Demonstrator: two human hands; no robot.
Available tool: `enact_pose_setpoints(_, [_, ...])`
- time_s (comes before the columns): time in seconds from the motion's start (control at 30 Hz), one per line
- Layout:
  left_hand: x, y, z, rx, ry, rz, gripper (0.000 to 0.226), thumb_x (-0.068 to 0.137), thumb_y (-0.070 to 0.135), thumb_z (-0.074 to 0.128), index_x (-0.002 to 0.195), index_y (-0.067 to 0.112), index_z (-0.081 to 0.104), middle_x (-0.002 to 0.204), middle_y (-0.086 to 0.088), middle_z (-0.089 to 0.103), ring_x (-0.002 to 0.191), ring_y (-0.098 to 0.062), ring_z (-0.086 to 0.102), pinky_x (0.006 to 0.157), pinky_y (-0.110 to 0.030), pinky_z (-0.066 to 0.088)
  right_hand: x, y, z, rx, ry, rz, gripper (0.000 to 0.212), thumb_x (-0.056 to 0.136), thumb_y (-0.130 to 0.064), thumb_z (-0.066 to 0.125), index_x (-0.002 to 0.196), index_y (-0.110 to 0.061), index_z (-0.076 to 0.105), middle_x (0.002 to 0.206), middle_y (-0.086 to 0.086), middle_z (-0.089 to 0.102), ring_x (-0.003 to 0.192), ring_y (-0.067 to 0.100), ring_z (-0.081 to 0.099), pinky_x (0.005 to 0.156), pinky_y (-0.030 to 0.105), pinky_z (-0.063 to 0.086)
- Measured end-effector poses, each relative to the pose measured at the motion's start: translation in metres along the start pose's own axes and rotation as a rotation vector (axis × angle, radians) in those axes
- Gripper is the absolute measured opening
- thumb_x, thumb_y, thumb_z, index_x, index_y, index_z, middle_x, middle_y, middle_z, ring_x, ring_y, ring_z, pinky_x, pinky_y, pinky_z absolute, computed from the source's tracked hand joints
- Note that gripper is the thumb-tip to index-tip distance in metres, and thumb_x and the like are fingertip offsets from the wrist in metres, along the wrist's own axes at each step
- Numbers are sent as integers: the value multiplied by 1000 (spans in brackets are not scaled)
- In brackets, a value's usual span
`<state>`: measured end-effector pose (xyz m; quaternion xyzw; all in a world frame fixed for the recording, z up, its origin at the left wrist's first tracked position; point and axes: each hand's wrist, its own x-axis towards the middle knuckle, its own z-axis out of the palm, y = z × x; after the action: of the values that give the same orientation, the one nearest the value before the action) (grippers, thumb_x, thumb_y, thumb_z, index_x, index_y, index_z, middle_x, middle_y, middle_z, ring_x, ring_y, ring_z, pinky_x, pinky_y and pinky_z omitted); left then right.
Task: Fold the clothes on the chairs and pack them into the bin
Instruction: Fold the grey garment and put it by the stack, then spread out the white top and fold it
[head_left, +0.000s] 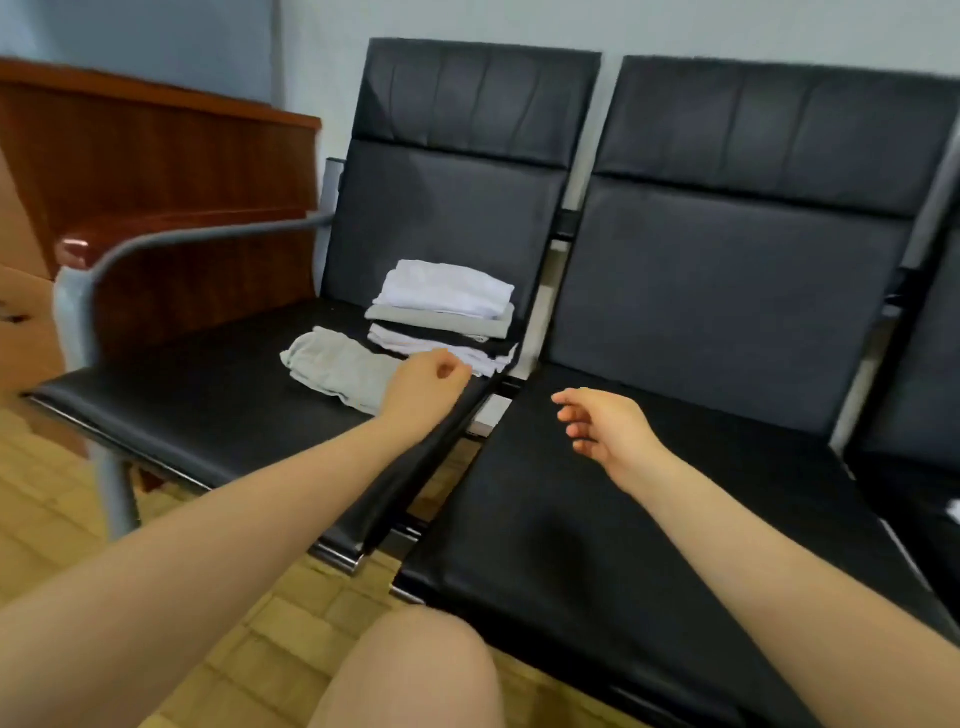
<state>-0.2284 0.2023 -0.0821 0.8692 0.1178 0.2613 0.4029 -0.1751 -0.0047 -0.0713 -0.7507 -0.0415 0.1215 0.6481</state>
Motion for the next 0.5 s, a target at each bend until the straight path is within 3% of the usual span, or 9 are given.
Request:
enact_pose_setpoints(0.07, [-18, 42, 38, -106, -191, -29, 29, 95, 34, 51, 77, 14, 63, 75, 0, 61, 76, -13, 56, 68, -29, 45, -17, 0, -61, 26, 100, -4, 16, 93, -18, 56, 88, -13, 71, 64, -3, 58, 55, 9, 50, 51, 21, 41])
enact_pose_setpoints(0.2, [-46, 122, 112, -239, -608, -188, 26, 97, 41, 48, 95, 21, 65, 90, 6, 61, 87, -11, 58, 80, -28, 51, -39, 23, -161, -95, 297, 45, 21, 95, -21, 52, 84, -15, 69, 68, -2, 58, 58, 10, 49, 54, 23, 40])
enact_pose_setpoints(0.27, [-63, 168, 157, -227, -755, -150, 25, 97, 41, 48, 99, 23, 66, 97, 3, 63, 92, -11, 60, 81, -28, 52, -51, 36, -219, -137, 399, 60, 23, 95, -21, 53, 77, -17, 67, 66, -2, 57, 54, 11, 48, 50, 22, 38])
enact_pose_setpoints(0.4, [-94, 229, 226, -255, -887, -69, 25, 98, 37, 47, 103, 21, 66, 98, 2, 63, 90, -11, 59, 80, -27, 52, -74, 55, -311, -172, 512, 101, 26, 94, -21, 52, 70, -16, 62, 56, -3, 58, 42, 8, 46, 39, 16, 34])
enact_pose_setpoints(0.43, [-105, 248, 251, -270, -923, -58, 25, 98, 36, 47, 104, 20, 66, 95, 2, 62, 87, -11, 58, 78, -26, 50, -85, 63, -342, -199, 563, 112, 26, 94, -22, 52, 70, -16, 62, 59, -1, 59, 44, 10, 47, 40, 16, 35])
enact_pose_setpoints(0.5, [-120, 267, 287, -301, -934, -71, 24, 98, 32, 48, 105, 17, 64, 88, 3, 59, 80, -11, 55, 71, -24, 47, -101, 78, -382, -316, 633, 124, 21, 92, -21, 54, 76, -12, 64, 75, 7, 62, 60, 18, 54, 56, 24, 44])
